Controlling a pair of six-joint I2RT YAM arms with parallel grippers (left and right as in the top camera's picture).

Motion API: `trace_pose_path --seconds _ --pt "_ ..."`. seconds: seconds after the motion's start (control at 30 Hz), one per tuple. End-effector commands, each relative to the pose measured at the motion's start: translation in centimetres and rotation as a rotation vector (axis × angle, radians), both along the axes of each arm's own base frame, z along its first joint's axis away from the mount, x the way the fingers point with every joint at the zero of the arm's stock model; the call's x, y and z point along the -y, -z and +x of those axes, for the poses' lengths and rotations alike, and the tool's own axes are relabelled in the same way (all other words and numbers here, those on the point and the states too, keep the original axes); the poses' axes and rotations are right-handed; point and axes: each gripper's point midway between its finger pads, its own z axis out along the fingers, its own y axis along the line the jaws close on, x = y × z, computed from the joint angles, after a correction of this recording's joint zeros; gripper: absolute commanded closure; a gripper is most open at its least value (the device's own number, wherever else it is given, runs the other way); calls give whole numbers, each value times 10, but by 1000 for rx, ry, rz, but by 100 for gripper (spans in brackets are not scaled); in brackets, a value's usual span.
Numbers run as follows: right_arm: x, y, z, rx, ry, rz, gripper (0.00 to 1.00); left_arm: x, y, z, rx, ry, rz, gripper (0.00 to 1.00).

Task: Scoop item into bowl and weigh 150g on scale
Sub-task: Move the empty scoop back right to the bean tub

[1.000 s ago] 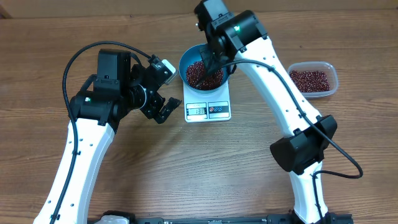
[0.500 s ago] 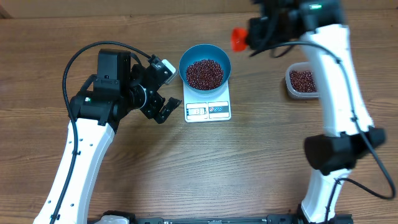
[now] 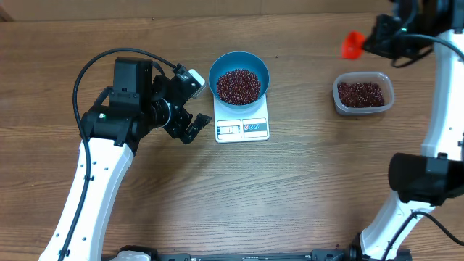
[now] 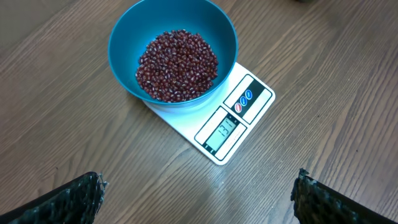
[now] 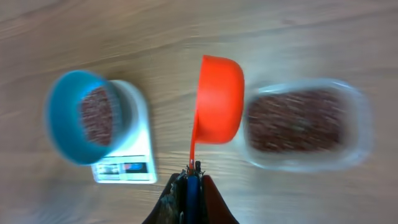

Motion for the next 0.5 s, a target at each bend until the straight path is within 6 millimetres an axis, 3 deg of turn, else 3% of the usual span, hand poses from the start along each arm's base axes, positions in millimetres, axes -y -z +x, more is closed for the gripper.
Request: trace_pose_path --seconds 0.0,0.13,0.47 --pt "31 7 -8 -36 62 -105 96 0 -7 4 24 7 -1 1" --pt "43 27 -12 -94 84 -117 96 0 -7 4 24 7 -1 0" --pt "52 83 -15 -205 76 -145 96 0 -7 4 24 7 -1 1"
